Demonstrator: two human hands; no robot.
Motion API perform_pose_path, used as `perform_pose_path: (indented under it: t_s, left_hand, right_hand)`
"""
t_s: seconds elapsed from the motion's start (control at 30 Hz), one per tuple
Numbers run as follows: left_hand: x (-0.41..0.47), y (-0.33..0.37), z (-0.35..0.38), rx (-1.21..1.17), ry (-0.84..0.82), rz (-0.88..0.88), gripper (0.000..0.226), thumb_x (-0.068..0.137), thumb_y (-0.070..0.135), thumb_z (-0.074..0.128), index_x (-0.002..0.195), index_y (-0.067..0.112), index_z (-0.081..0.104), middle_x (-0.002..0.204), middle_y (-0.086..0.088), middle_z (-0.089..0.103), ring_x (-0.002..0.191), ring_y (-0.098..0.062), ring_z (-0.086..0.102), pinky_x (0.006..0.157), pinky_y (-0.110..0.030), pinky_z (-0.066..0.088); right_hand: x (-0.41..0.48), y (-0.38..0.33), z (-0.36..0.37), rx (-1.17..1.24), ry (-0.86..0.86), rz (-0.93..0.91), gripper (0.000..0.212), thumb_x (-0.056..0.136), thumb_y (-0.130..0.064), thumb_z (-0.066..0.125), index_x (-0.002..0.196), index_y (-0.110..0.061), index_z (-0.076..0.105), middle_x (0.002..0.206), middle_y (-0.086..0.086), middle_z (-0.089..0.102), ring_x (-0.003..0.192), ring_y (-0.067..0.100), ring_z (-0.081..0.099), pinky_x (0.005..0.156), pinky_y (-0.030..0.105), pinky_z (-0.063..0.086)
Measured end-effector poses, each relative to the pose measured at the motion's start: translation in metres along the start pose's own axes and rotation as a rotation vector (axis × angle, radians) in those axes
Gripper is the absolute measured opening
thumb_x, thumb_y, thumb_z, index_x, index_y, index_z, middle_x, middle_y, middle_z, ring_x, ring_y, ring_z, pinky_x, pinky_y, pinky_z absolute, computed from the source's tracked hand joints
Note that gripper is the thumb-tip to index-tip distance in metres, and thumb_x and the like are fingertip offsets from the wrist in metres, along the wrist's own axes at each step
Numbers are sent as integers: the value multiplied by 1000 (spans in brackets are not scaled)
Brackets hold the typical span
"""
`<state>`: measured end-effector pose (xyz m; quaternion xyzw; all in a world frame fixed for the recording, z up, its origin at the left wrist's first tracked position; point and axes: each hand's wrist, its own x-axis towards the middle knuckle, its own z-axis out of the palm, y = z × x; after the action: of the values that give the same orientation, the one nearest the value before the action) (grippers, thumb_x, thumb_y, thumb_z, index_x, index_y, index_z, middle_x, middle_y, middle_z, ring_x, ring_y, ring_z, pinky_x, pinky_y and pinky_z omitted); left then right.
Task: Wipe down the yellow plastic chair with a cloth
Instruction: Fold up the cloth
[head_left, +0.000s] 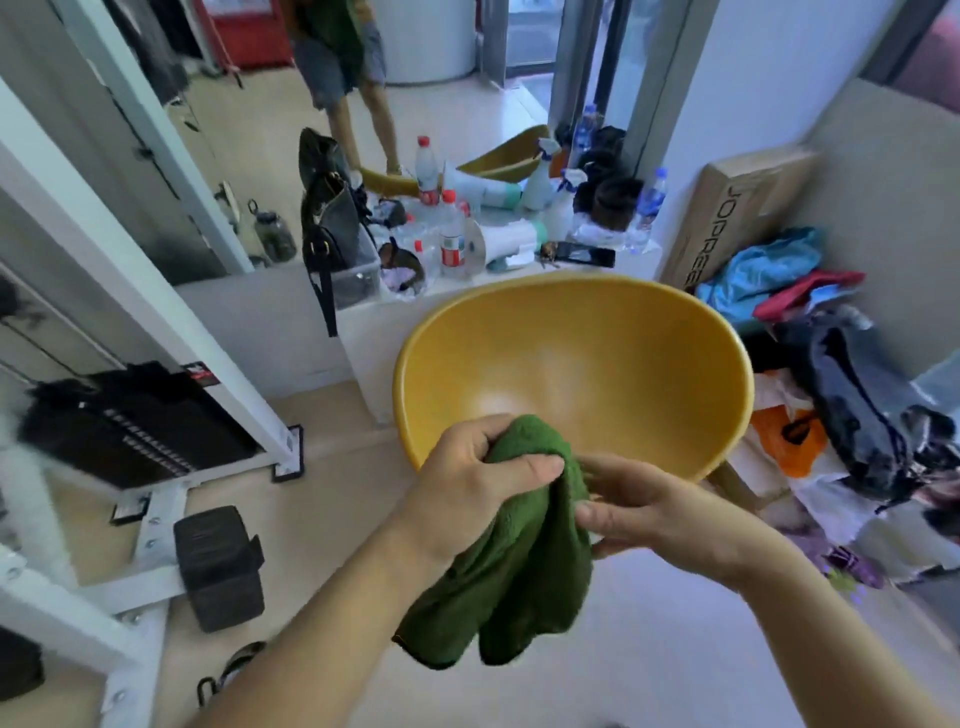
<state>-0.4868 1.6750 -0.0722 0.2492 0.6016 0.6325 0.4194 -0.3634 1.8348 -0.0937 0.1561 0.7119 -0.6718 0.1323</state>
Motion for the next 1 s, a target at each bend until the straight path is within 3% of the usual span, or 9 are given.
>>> perform_pose_path:
  t_s: [0.1, 0.2, 0.27, 0.4, 0.5, 0.6, 0.77, 0.9, 1.0]
  left_hand:
    - [12, 37, -15, 45, -150, -69, 34, 75, 6, 62, 101, -15, 54, 89, -26, 59, 81, -37, 57, 76, -45, 46]
    - [22, 71, -38, 187, -270, -147, 41, 77, -4, 62, 117, 0, 58, 104, -30, 64, 92, -40, 64, 82, -41, 54]
    - [34, 84, -46, 512, -172, -170, 42, 79, 1, 71, 114, 22, 65, 105, -12, 71, 94, -26, 69, 86, -37, 56]
    - [65, 87, -45, 1062, 113, -176, 14, 74, 43, 76, 76, 30, 73, 68, 14, 69, 64, -1, 64, 53, -16, 44]
    - [98, 79, -48, 934, 166, -143, 41, 68, 60, 68, 75, 20, 69, 72, 5, 69, 69, -13, 66, 63, -33, 50]
    - [129, 79, -43, 420, 170, -131, 49, 80, 51, 60, 93, 5, 71, 91, -11, 74, 85, -28, 71, 78, -39, 55]
    - [183, 77, -44, -85, 396, -39, 33, 79, 37, 59, 103, 13, 60, 87, -7, 65, 75, -17, 64, 69, -28, 55]
    - [211, 66, -70, -85, 345, -84, 38, 83, 31, 64, 118, 22, 55, 91, -6, 62, 79, -18, 63, 72, -29, 54]
    - [223, 64, -95, 270, 259, -95, 41, 74, 33, 76, 114, 35, 63, 107, 2, 59, 95, -9, 64, 84, -26, 51]
  right_hand:
    - [11, -13, 3, -81, 176, -97, 18, 92, -20, 63, 107, -15, 72, 95, 13, 72, 78, 17, 60, 75, 36, 47]
    - [23, -33, -18, -21, 443, -155, 29, 96, -3, 52, 87, -18, 75, 77, 8, 68, 72, 17, 60, 73, 36, 52]
    - [28, -48, -41, 70, 533, -215, 31, 96, -2, 50, 84, -19, 73, 80, 7, 68, 79, 20, 64, 77, 37, 58]
    - [49, -62, -87, 138, 521, -225, 21, 100, -8, 46, 90, -6, 64, 83, 14, 58, 77, 25, 56, 69, 39, 50]
    - [75, -69, -121, 101, 489, -183, 23, 99, -18, 45, 84, -12, 62, 78, 10, 53, 75, 23, 49, 70, 36, 38]
    - [94, -84, -157, 44, 406, -195, 26, 98, -28, 49, 85, -13, 65, 77, 6, 60, 72, 15, 56, 68, 30, 42]
    - [133, -113, -206, -21, -96, -133, 46, 76, -43, 71, 114, -22, 53, 99, 7, 69, 86, 25, 69, 77, 33, 55]
    - [180, -129, -226, -696, -203, -129, 49, 78, -26, 78, 113, -33, 44, 98, 0, 62, 74, 14, 61, 67, 27, 50]
    - [228, -133, -236, -474, -185, -78, 24, 82, -19, 73, 103, -22, 61, 93, 5, 66, 77, 17, 64, 69, 28, 51]
